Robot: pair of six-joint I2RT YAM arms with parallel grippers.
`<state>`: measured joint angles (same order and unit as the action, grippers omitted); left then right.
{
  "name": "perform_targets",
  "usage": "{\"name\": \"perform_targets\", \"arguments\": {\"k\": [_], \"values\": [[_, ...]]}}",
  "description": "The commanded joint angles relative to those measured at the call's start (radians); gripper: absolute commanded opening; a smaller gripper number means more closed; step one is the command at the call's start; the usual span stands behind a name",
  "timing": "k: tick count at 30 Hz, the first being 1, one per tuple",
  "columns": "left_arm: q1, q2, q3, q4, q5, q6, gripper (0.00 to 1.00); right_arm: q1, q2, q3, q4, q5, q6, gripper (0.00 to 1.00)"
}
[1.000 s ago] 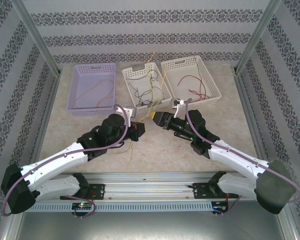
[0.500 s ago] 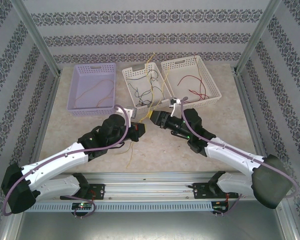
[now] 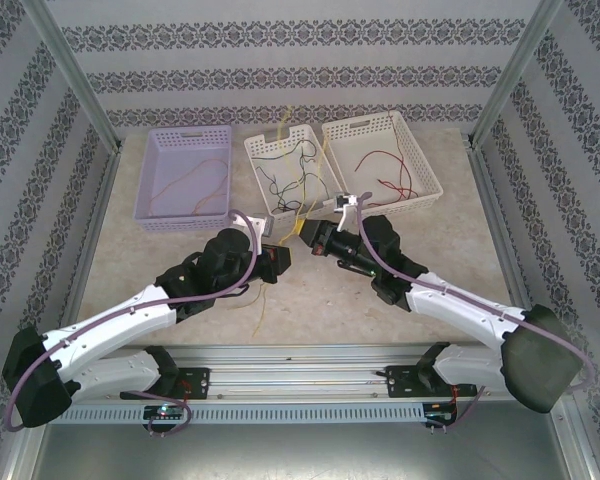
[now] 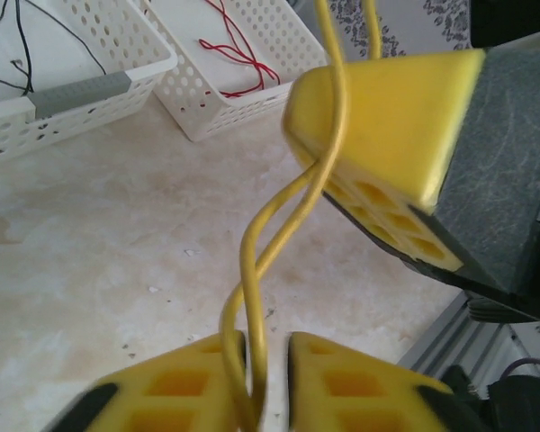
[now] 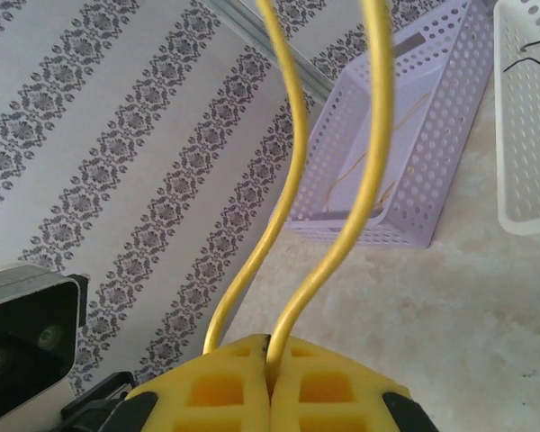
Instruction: Untangle the cables
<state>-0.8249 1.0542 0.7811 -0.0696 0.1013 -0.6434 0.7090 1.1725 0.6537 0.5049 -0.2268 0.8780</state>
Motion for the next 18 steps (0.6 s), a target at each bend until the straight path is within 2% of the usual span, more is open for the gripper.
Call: {"name": "perform_targets", "arguments": {"k": [1, 3, 5, 13, 16, 18], "values": [[-0.01, -0.049, 0.041, -0.011, 0.008, 0.04, 0.34, -0.003, -0.046, -0.02, -0.008, 0.074, -0.038, 0.0], [-0.01, -0.061, 0.051, -0.026, 0.006, 0.055, 0.45, -0.007, -0.054, -0.026, -0.011, 0.078, -0.04, 0.0], [-0.01, -0.068, 0.064, -0.046, -0.003, 0.07, 0.52, -0.011, -0.059, -0.03, -0.016, 0.078, -0.041, 0.0], [0.01, -0.065, 0.078, -0.056, -0.034, 0.091, 0.63, -0.013, -0.029, -0.026, 0.001, 0.017, -0.049, 0.0], [0.03, -0.048, 0.089, -0.051, -0.039, 0.109, 0.7, -0.014, -0.02, -0.027, 0.008, -0.002, -0.051, 0.0], [0.057, -0.027, 0.106, -0.058, -0.04, 0.12, 0.71, -0.012, -0.014, -0.026, 0.013, -0.016, -0.052, 0.0]]}}
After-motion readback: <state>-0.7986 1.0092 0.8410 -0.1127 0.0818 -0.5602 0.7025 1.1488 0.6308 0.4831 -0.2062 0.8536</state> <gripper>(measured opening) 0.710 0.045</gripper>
